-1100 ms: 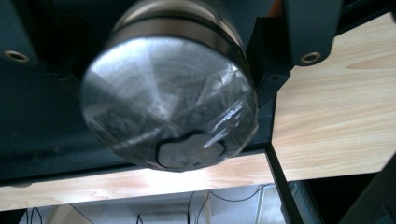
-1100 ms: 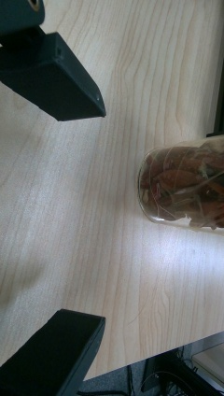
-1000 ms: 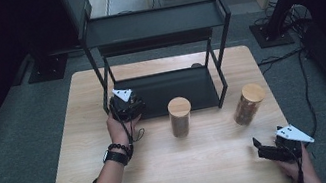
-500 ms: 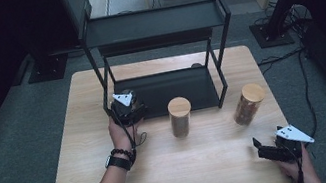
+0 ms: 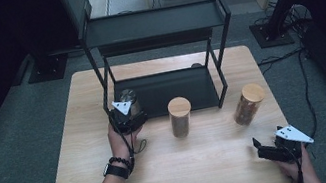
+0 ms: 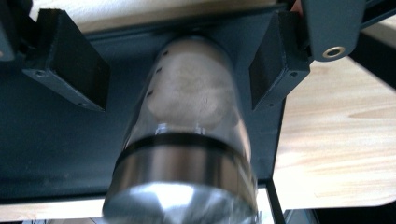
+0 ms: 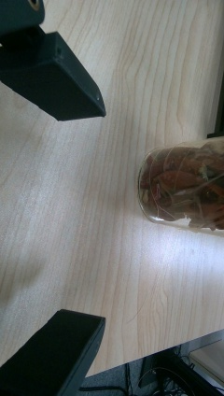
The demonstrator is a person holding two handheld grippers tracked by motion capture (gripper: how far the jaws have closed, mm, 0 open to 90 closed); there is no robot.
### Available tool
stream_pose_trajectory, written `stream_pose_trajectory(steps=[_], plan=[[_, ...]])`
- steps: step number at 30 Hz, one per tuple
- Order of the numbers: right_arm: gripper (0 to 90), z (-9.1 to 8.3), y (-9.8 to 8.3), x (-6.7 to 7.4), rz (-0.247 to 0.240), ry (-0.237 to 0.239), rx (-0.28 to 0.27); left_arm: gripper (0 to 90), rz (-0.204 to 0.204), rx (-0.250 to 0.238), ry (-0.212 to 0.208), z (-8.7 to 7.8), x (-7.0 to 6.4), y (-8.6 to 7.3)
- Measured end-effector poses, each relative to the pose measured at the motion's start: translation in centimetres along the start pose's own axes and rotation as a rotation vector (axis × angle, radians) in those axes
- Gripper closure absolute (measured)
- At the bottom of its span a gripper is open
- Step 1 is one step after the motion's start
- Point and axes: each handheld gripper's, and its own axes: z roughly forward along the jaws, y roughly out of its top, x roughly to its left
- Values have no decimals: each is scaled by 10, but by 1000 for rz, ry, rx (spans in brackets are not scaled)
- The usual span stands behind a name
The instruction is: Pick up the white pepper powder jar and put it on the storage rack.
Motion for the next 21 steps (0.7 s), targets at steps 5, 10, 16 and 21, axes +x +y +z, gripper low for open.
stream_pose_trajectory(steps=[5, 10, 16, 21], plan=[[18, 0, 0, 0, -1, -2, 1, 213, -3, 10, -10, 0, 3, -6], [18, 0, 0, 0, -1, -3, 2, 213, 0, 11, -6, 0, 4, -9], [18, 0, 0, 0, -1, -1, 1, 145, 27, 5, -37, 0, 5, -17], [18, 0, 0, 1, -1, -2, 1, 1, 49, 1, -43, -3, 6, -23]])
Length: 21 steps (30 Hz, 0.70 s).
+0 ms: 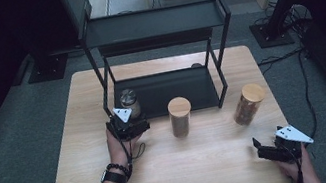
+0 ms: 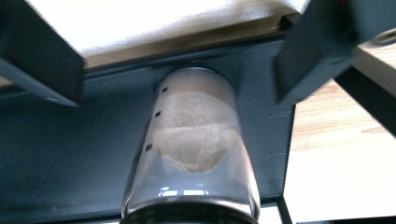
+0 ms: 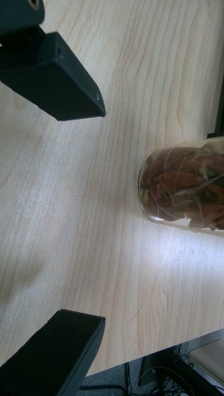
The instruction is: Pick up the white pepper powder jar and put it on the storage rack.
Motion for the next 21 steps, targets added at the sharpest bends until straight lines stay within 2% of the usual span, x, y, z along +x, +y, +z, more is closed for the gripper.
stream_pose_trajectory(steps=[4, 9, 15, 21], plan=[[18, 0, 0, 0, -3, -1, 0, 1, 10, -1, -16, -2, 2, -4], [18, 0, 0, 1, -6, -3, 1, 1, 10, -11, -9, -5, 6, -7], [18, 0, 0, 1, -7, -6, 2, 3, 38, -2, -21, -8, 8, -17], [18, 0, 0, 1, -12, -7, 2, 3, 47, -1, -16, -11, 12, -23]])
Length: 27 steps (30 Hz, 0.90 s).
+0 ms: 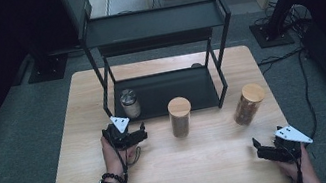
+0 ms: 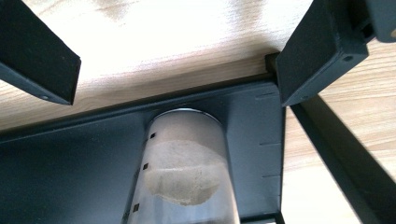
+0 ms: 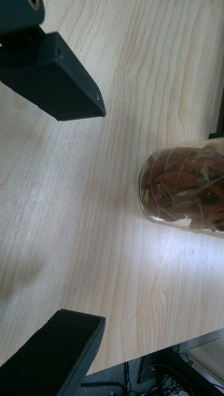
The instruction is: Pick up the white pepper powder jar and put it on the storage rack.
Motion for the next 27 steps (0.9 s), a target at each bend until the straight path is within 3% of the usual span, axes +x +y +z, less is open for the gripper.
stream_pose_trajectory(steps=[27], plan=[[18, 0, 0, 1, -2, -8, 0, 3, -20, 2, 6, -15, 26, -11]])
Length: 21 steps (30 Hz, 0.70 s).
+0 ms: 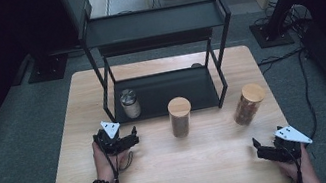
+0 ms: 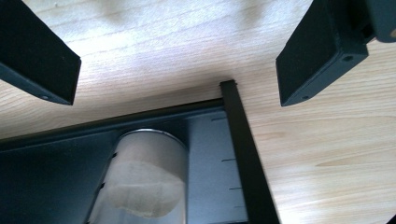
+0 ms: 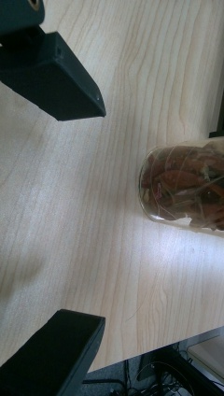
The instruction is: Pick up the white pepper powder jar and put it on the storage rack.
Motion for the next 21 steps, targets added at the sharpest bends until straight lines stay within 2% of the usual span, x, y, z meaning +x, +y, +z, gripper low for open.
stream_pose_trajectory(steps=[21], plan=[[18, 0, 0, 0, 6, -5, 1, 13, -17, 5, 10, -16, 18, -10]])
